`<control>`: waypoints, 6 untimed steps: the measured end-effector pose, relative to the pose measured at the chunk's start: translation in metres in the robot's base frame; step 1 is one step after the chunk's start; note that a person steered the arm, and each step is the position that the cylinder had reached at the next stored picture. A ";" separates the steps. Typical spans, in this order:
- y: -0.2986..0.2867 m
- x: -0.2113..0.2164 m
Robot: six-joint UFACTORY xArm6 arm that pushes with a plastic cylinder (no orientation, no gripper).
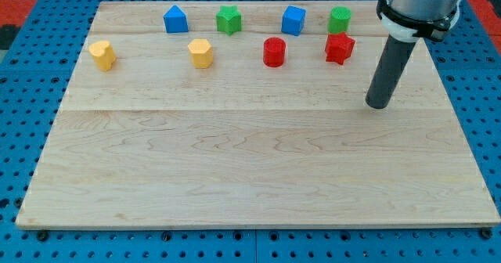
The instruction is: Move your arm towards the center right of the board
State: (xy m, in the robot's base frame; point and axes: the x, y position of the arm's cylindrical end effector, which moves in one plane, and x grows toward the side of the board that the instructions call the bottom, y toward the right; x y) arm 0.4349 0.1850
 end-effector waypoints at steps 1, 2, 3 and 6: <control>0.003 0.000; 0.012 0.000; 0.021 0.000; 0.081 0.002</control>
